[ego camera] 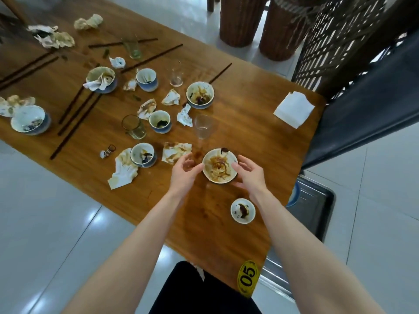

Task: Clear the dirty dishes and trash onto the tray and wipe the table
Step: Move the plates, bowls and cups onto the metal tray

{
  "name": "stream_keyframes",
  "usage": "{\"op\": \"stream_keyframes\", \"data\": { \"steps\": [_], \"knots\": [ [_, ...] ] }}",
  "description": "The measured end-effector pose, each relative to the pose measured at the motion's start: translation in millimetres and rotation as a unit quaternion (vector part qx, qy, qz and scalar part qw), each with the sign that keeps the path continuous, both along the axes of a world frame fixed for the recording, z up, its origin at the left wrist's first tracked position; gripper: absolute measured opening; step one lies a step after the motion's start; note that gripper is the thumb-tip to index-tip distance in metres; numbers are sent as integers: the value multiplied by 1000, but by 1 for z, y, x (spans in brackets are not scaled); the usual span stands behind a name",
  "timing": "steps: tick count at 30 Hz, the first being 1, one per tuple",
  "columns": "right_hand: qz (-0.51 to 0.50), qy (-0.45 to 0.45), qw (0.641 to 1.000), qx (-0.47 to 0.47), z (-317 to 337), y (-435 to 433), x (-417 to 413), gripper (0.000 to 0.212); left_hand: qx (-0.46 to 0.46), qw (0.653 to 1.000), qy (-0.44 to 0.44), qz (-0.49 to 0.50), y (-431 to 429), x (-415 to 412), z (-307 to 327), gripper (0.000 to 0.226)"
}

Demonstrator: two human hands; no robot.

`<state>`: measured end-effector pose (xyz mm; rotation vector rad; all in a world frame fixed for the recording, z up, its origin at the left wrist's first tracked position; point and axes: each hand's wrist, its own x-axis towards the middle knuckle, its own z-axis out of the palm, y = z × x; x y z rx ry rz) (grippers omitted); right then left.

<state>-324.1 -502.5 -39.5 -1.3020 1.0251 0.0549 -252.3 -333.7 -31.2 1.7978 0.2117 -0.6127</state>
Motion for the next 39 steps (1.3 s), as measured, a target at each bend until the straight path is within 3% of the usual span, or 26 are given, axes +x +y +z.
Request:
{"op": "stream_keyframes", "data": {
  "steps": [12, 22, 39],
  "knots": [
    [-43, 3, 999, 5, -2, 2, 11, 39, 0, 999, -8, -31, -6, 47, 3, 52],
    [-181, -32, 983, 10, 18, -11, 30, 36, -28, 997, -16, -67, -21, 116, 18, 51],
    [-281, -46, 959, -11, 26, -20, 97, 36, -35, 998, 36, -37, -56, 211, -4, 70]
  ]
}}
